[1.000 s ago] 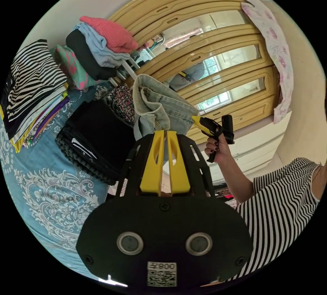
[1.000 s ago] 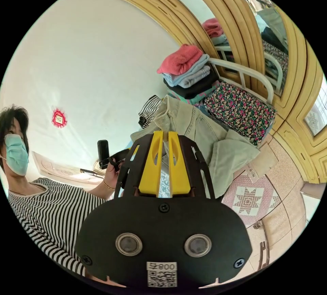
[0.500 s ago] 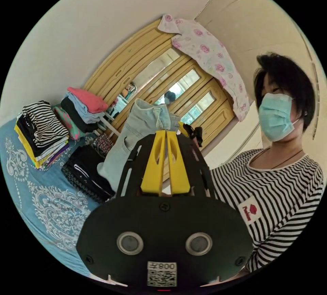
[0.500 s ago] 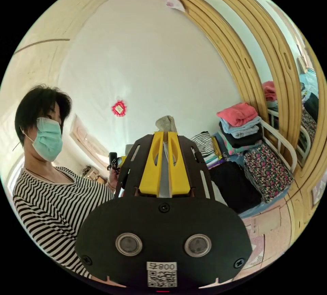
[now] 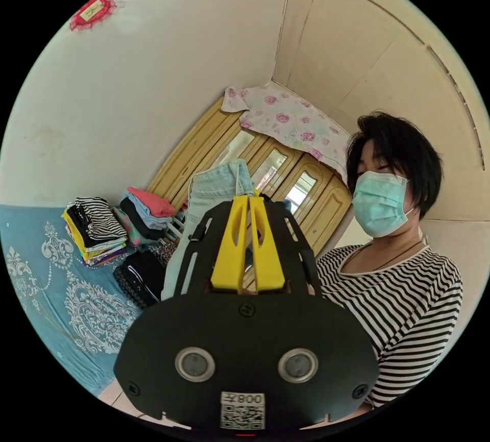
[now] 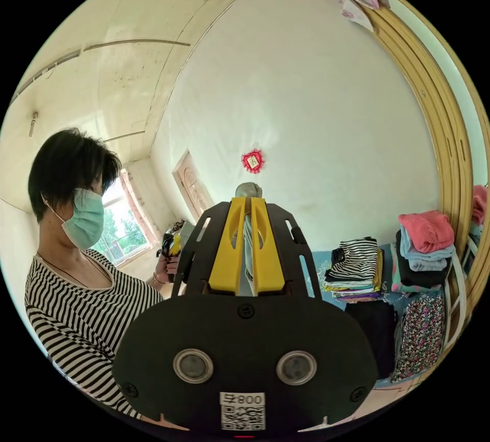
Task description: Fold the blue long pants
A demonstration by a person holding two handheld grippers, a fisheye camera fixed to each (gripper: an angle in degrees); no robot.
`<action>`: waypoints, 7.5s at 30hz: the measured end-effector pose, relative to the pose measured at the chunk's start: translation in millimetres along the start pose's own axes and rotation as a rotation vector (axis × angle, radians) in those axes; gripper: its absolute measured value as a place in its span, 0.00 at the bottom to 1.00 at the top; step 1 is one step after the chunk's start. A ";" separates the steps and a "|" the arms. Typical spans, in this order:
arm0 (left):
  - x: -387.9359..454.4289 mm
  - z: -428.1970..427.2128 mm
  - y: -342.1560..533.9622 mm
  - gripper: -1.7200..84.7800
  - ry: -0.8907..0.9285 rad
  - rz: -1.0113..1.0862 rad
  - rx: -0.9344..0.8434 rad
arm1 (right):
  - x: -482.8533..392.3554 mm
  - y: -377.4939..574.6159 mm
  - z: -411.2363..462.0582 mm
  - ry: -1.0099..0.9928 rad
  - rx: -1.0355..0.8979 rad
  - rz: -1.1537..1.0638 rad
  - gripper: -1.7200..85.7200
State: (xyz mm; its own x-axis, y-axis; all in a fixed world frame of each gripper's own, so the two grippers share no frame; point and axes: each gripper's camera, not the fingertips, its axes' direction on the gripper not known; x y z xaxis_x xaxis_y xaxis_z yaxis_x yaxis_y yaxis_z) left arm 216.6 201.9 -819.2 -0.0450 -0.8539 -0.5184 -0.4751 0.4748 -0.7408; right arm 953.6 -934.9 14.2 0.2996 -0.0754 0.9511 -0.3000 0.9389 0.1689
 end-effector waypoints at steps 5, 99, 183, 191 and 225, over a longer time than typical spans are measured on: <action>93.0 -53.2 0.6 0.02 -0.076 0.052 0.074 | 12.5 16.5 57.4 -0.123 -0.009 -0.030 0.04; -162.1 -1168.3 -328.1 0.10 -0.987 -1.189 -0.143 | 1306.2 1198.7 479.5 -0.018 -1.150 0.651 0.06; -320.0 -1299.3 -230.4 0.03 -1.016 -1.338 0.454 | 1094.8 1131.6 501.6 -0.082 -1.358 -0.194 0.02; -400.5 -1175.1 -217.6 0.03 -0.864 -1.245 0.009 | 1138.6 1048.8 225.2 0.129 -1.352 0.221 0.02; -609.1 -545.4 -129.6 0.06 -0.253 -0.130 -1.031 | 928.8 883.0 -463.4 0.035 -0.680 1.191 0.12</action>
State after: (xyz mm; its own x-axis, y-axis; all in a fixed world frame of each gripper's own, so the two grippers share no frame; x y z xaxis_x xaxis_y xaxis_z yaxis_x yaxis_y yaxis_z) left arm -173.7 544.3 -174.5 0.1871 -0.7599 -0.6225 -0.9820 -0.1274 -0.1396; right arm 1386.6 -20.2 926.9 0.2017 0.8842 0.4213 0.1064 0.4079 -0.9068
